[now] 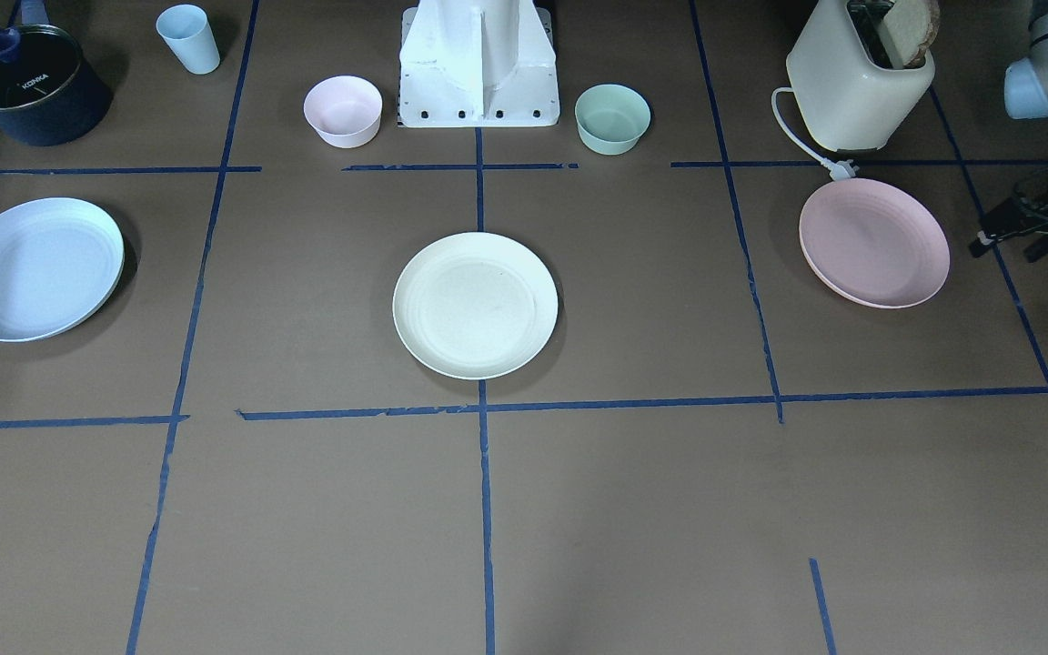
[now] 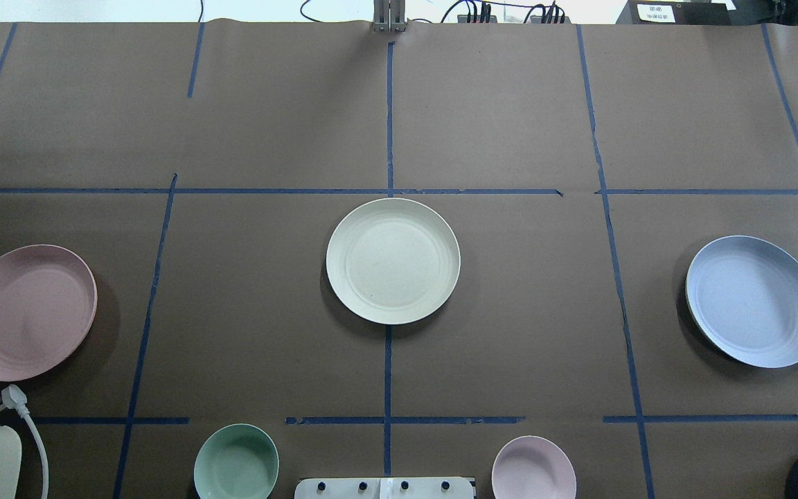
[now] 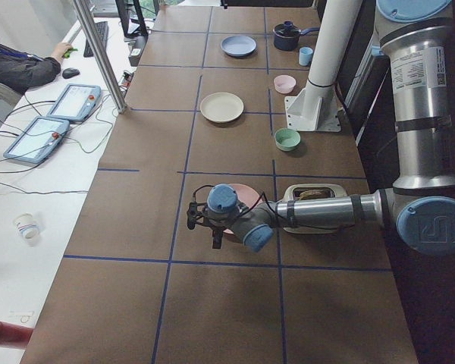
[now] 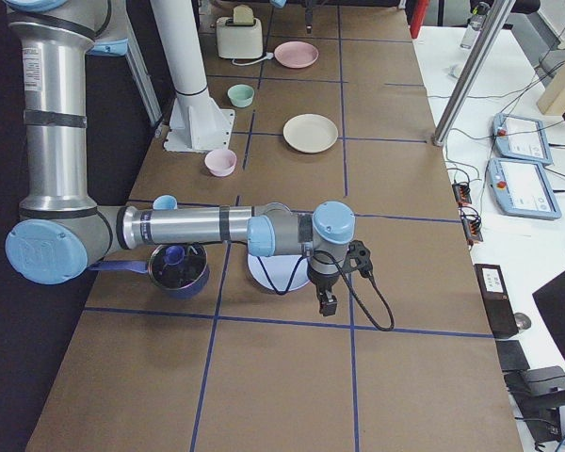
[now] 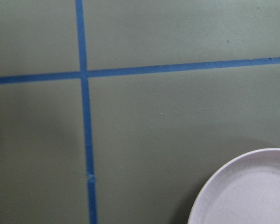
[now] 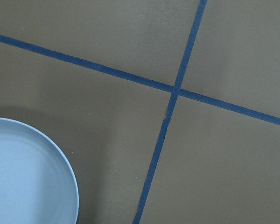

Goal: Stack three plates with pink and blue

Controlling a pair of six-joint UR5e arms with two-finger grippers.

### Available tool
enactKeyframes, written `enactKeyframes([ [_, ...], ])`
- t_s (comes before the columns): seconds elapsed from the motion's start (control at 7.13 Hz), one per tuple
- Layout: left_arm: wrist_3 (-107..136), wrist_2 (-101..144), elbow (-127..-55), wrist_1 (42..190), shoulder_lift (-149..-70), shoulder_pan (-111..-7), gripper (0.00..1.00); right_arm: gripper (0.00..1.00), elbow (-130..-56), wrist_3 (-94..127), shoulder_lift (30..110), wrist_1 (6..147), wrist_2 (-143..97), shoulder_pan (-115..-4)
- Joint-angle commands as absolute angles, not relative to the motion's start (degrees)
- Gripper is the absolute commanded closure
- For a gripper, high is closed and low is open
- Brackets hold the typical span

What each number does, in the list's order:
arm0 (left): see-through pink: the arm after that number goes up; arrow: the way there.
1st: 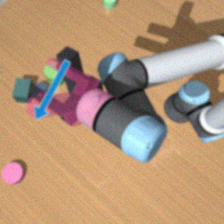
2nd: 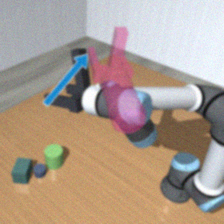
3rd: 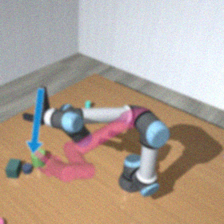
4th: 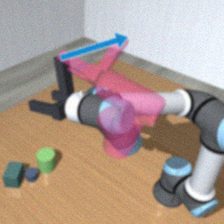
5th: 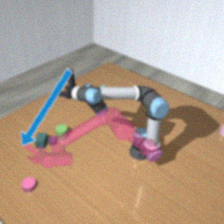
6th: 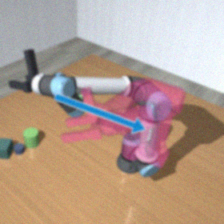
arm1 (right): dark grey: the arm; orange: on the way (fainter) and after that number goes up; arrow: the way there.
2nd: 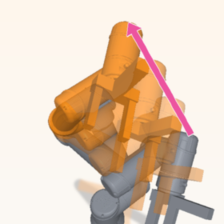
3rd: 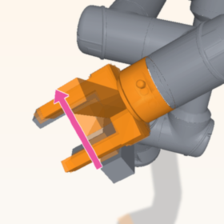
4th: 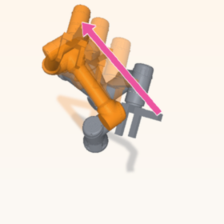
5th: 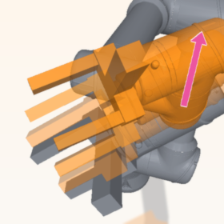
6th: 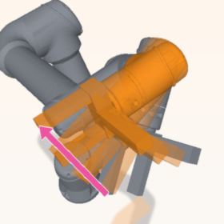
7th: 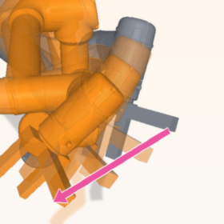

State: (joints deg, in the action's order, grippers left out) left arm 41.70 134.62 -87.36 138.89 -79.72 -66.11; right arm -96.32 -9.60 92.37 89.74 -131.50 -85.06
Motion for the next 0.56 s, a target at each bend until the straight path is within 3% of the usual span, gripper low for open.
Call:
enactKeyframes([
  [0.0, 44.6, 134.4, -86.0, 140.9, -79.4, -61.2, 0.0, 0.0, -96.2, -9.7, 92.5, 89.7, -131.5, -85.0],
  [0.28, 44.5, 134.4, -85.5, 140.9, -79.4, -58.5, 0.04, 0.0, -95.9, -9.7, 92.5, 89.7, -131.5, -84.9],
  [0.42, 44.6, 134.5, -85.5, 141.0, -79.3, -58.4, 0.31, 0.0, -95.9, -9.7, 92.5, 89.7, -131.5, -84.9],
])
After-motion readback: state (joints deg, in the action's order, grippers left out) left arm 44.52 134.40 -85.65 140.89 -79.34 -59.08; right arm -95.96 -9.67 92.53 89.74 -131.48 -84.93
